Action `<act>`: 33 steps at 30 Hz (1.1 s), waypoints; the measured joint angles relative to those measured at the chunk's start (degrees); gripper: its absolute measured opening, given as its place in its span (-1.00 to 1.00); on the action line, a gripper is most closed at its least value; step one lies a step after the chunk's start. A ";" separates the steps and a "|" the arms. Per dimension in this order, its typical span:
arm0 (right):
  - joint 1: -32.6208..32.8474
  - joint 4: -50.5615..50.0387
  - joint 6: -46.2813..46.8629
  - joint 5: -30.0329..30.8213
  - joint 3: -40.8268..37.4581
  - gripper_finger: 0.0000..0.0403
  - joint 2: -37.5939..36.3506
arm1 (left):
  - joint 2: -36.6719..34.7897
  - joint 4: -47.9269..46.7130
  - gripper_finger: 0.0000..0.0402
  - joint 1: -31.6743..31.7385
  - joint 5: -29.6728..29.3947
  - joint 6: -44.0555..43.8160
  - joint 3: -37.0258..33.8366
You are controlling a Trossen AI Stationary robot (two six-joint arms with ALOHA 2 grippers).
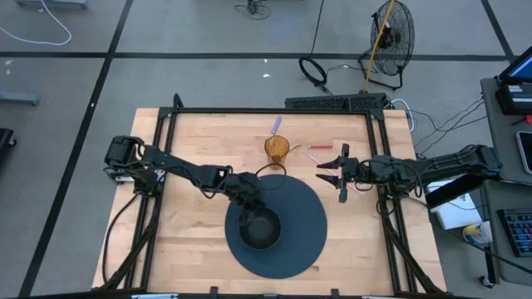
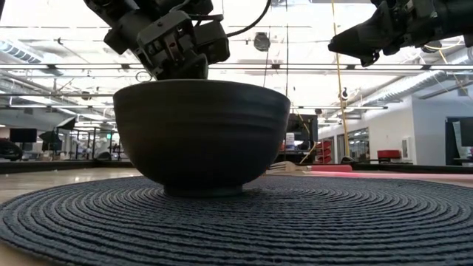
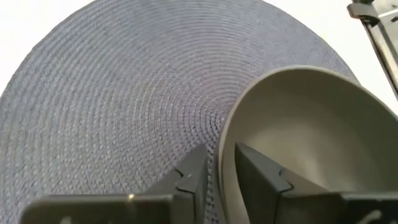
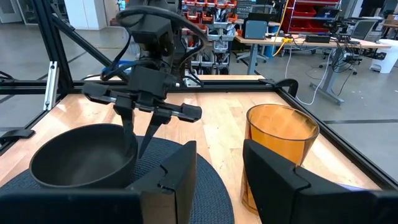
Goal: Pick & Place Utensil
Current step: Put the black bowl on the left of the blue mat, then put the pink fork into the black bowl
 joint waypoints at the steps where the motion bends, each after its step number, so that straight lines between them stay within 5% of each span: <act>1: 0.00 0.00 0.00 0.00 0.00 -0.35 0.00 | 0.00 0.27 -0.52 0.00 0.54 0.17 0.00; 18: 0.00 -0.56 0.00 -0.02 0.00 -0.35 -0.02 | -4.93 -1.00 -0.36 0.59 -0.55 8.00 0.46; 23: 0.02 -2.11 0.42 -0.40 -0.02 -0.35 -0.02 | -13.62 -8.11 -0.36 1.13 -7.86 13.76 0.46; 29: 0.02 -3.17 0.43 -3.12 -1.48 -0.35 0.40 | -22.03 -20.20 -0.36 0.45 -24.03 14.62 0.46; 33: 0.00 -2.27 0.13 -2.94 -3.44 -0.35 0.66 | -24.97 -26.11 -0.36 -0.18 -27.92 13.72 0.45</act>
